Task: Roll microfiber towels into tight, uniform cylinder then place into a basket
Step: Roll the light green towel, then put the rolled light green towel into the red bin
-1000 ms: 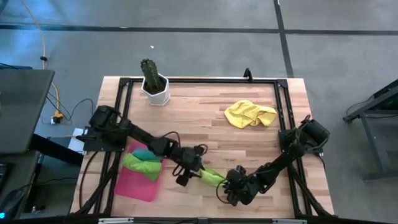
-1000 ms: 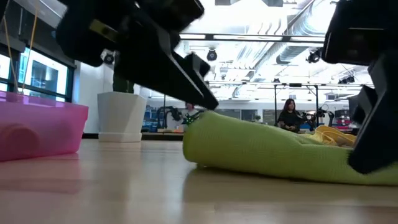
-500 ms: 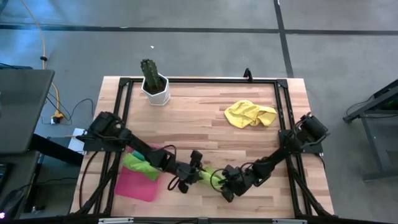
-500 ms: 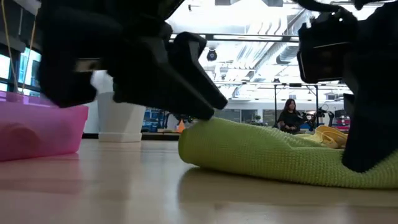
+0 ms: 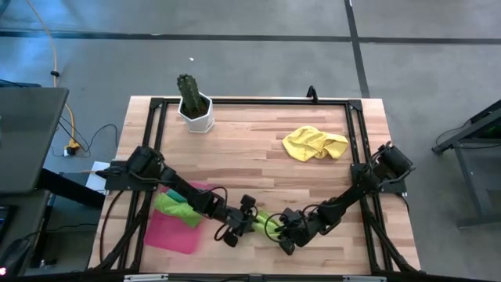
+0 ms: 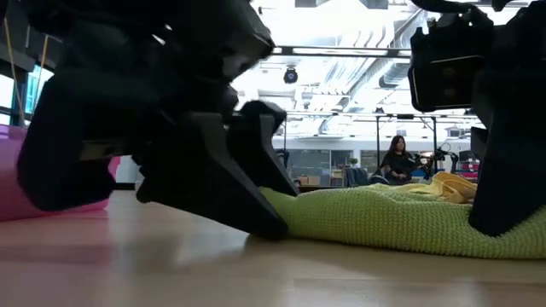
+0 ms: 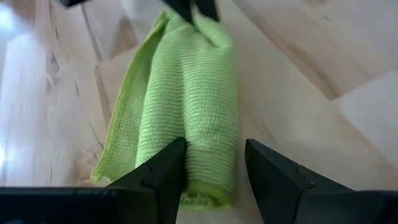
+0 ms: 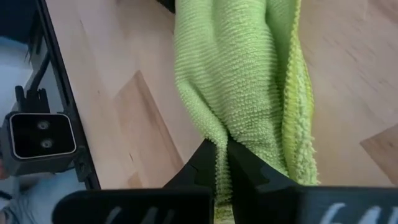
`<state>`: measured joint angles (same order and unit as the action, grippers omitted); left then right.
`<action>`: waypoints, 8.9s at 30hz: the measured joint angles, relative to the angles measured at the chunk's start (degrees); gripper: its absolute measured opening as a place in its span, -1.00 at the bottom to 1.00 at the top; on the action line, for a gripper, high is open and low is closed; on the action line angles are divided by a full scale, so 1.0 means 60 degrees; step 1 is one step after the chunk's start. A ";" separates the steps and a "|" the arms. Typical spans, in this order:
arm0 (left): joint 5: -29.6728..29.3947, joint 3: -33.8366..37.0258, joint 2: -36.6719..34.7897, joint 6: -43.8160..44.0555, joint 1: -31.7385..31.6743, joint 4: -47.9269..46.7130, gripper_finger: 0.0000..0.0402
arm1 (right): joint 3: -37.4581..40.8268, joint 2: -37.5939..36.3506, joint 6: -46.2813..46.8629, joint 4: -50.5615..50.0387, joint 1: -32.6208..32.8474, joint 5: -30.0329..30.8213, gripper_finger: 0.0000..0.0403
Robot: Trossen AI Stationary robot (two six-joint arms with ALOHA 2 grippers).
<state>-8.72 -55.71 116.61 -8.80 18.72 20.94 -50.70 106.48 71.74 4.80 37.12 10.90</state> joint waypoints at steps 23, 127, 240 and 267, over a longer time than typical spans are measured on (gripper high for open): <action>0.3307 -0.0040 0.0110 0.7703 -0.0340 -0.0371 -0.96 | -0.0219 0.0004 -0.6368 -0.0046 -0.0146 -0.0758 -0.21; -0.0757 -0.0003 -0.0196 0.0192 0.0210 -0.0662 -0.36 | -0.0754 0.0002 0.0934 -0.1402 -0.0184 0.0016 -0.94; 0.0997 0.0011 -0.2008 0.0598 -0.0120 -0.2310 -0.42 | -0.0809 0.0244 -0.2918 -0.0995 -0.2461 -0.2798 -0.98; -0.1222 -0.0131 -0.1019 -0.0862 -0.0365 -0.1725 -0.25 | -0.0769 0.0299 -0.1278 -0.0022 -0.2823 -0.3092 -0.99</action>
<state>-16.05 -56.49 110.50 -13.97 16.53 10.59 -55.31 108.27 64.08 4.67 20.19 -7.65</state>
